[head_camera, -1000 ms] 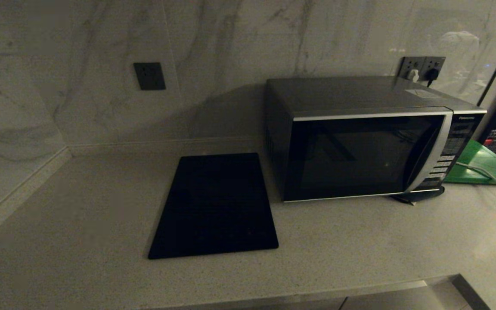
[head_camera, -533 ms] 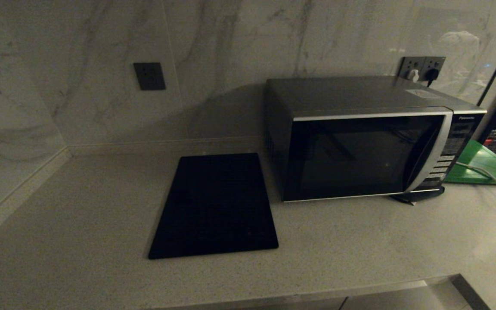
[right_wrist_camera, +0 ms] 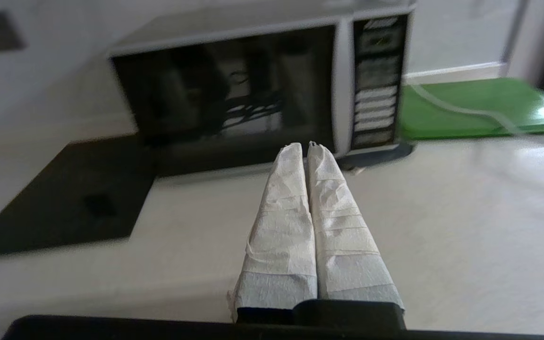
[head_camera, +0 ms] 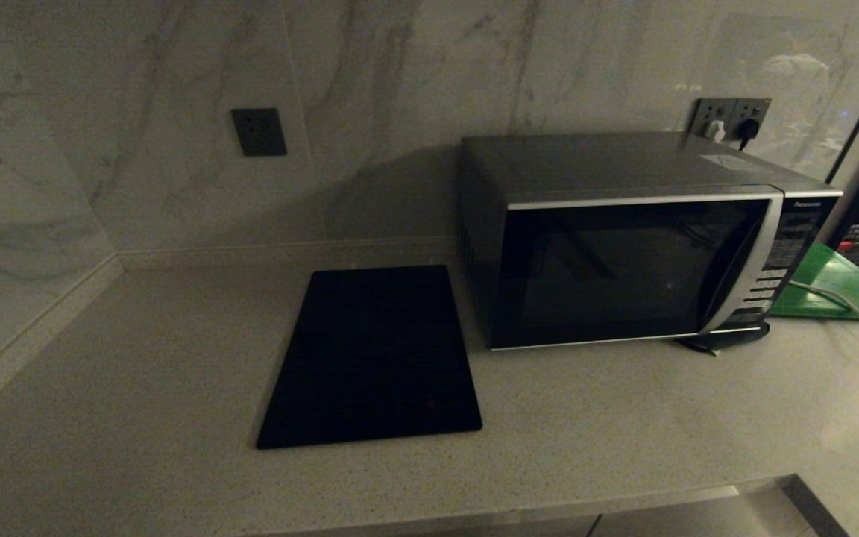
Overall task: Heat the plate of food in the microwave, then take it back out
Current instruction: Open the microwave oven
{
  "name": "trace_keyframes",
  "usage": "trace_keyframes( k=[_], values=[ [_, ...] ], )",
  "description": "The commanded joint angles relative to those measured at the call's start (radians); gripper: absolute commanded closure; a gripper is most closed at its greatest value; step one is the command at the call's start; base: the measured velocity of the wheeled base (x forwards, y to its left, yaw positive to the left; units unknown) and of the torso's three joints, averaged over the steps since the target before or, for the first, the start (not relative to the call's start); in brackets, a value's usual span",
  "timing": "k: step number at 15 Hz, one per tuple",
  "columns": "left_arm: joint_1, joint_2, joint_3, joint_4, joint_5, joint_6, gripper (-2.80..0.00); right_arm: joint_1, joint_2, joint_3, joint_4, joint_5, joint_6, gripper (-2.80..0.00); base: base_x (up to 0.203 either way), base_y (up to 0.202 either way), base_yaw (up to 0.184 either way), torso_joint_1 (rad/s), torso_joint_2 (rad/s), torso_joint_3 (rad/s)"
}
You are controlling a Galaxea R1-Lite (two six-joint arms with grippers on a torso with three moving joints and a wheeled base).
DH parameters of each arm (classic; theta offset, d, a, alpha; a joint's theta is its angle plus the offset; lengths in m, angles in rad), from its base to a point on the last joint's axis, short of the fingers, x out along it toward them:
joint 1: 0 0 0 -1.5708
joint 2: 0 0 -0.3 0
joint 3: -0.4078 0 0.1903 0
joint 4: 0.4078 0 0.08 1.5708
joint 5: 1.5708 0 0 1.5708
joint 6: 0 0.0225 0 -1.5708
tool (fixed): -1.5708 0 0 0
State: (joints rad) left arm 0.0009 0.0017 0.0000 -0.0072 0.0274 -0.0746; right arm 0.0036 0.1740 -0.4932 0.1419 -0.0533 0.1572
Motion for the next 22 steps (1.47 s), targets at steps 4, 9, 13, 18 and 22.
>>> trace_keyframes(
  k=[4,9,13,18,22],
  values=[
    [0.001,0.000,0.000,0.000,0.000,-0.001,0.00,-0.001,0.383,-0.190,-0.010,-0.217,-0.004,0.00,0.000,0.000,0.000,0.000,0.00,0.000],
    [0.001,0.000,0.000,0.000,0.000,-0.001,0.00,-0.001,0.698,-0.223,-0.147,-0.487,-0.004,0.00,0.000,0.000,0.000,0.000,0.00,0.000],
    [0.000,0.000,0.000,0.000,0.000,-0.001,0.00,0.003,0.902,-0.223,-0.190,-0.690,-0.045,0.00,0.000,0.000,0.000,0.000,0.00,0.000],
    [0.000,0.000,0.000,0.000,0.000,-0.001,0.00,0.019,1.117,-0.212,-0.338,-0.847,-0.112,0.00,0.000,0.000,0.000,0.000,0.00,0.000],
    [0.000,0.000,0.000,0.000,0.000,-0.001,0.00,0.092,1.306,-0.156,-0.670,-1.005,-0.106,0.00,0.000,0.000,0.000,0.000,0.00,0.000]
  ],
)
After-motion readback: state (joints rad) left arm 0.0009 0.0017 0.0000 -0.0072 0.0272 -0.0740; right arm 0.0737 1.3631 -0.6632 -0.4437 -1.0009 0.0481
